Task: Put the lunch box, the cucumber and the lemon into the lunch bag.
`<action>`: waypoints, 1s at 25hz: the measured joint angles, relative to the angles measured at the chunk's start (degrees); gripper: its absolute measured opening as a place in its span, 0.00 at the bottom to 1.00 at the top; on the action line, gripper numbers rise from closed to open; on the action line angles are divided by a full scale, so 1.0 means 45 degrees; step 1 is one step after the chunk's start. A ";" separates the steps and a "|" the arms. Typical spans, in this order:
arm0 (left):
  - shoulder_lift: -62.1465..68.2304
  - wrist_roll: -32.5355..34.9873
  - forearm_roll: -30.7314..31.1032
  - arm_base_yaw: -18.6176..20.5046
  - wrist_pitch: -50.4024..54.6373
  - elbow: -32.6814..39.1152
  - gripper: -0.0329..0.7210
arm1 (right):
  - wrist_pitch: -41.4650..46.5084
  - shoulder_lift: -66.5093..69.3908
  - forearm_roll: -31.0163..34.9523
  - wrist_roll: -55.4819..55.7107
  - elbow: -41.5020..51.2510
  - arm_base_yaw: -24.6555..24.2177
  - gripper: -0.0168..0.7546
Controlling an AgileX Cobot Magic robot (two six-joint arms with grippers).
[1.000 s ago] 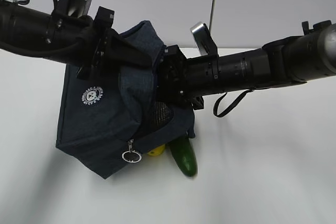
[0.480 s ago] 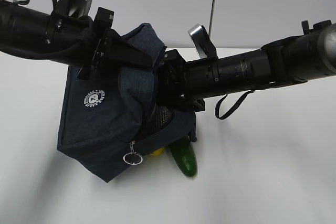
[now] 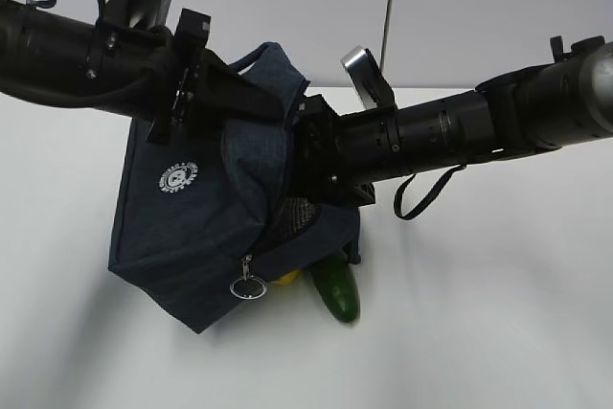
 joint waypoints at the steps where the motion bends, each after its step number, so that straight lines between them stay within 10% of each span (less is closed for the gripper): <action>1: 0.0000 0.0000 -0.0048 0.0000 0.0031 0.0000 0.05 | -0.0030 0.0000 0.0000 0.0000 0.0000 0.0000 0.48; 25: 0.0006 0.0548 -0.0327 -0.0022 0.0597 0.0000 0.05 | -0.0262 0.0000 -0.0330 0.0000 0.0000 0.0008 0.48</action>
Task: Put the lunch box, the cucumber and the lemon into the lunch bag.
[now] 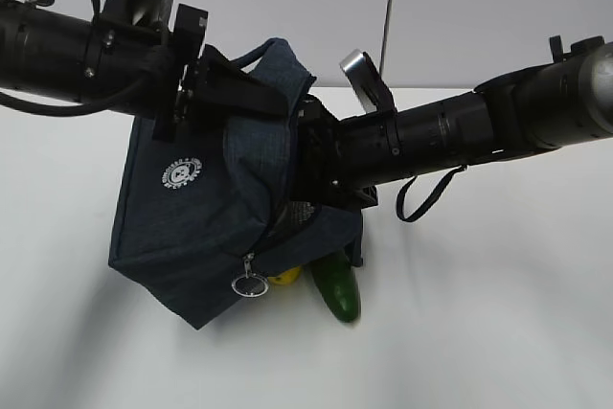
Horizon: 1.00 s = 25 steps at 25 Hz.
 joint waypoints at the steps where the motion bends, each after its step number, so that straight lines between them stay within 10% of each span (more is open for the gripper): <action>1: 0.0000 0.0029 0.0000 0.0000 0.0000 0.0000 0.05 | 0.0000 0.0000 -0.0009 0.0000 0.0000 0.0023 0.48; 25: 0.0000 0.0242 0.0345 0.0000 -0.0274 0.0000 0.05 | -0.1577 0.0000 0.0251 0.0000 0.0000 0.0020 0.48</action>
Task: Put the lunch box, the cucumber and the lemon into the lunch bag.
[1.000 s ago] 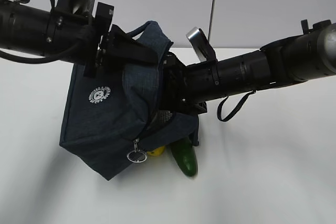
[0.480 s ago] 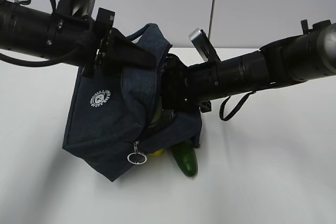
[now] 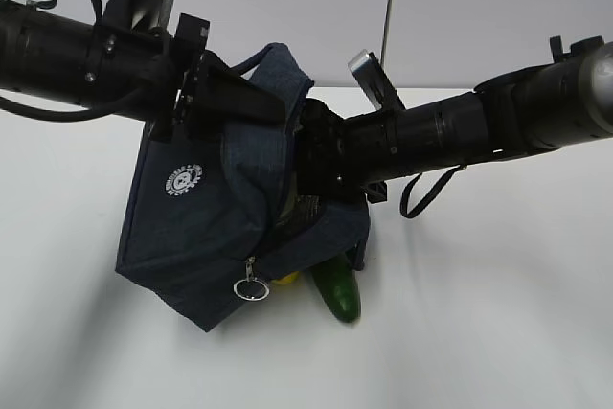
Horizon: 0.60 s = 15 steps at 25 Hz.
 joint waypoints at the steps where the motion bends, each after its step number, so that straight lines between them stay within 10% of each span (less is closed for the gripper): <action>1: 0.0000 0.0000 -0.0048 0.0000 0.0000 0.0000 0.05 | -0.0012 0.0000 0.0020 0.0000 0.0000 0.0000 0.48; 15: 0.0000 0.0329 -0.0290 0.0000 -0.0058 0.0000 0.05 | -0.0032 0.0000 0.0217 0.0000 0.0000 0.0000 0.49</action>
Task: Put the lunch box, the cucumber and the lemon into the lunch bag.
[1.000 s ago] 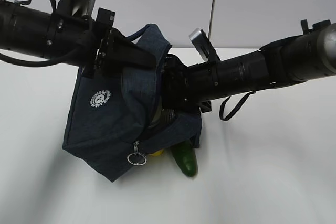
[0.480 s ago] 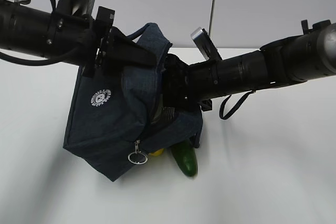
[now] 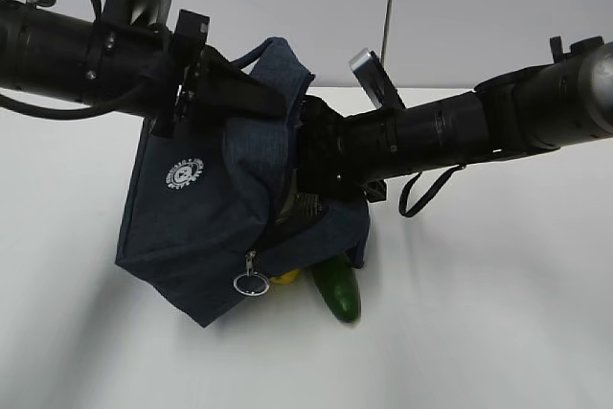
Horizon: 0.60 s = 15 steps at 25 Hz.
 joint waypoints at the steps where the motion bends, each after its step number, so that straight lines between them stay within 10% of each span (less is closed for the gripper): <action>1: 0.0000 0.0055 -0.0092 0.0000 -0.0024 0.0000 0.05 | 0.0000 0.0000 0.0109 0.0000 0.0000 0.0000 0.49; 15: 0.0000 0.0388 -0.0717 0.0000 -0.0125 0.0000 0.05 | 0.0232 0.0000 0.1020 0.0000 0.0000 0.0000 0.49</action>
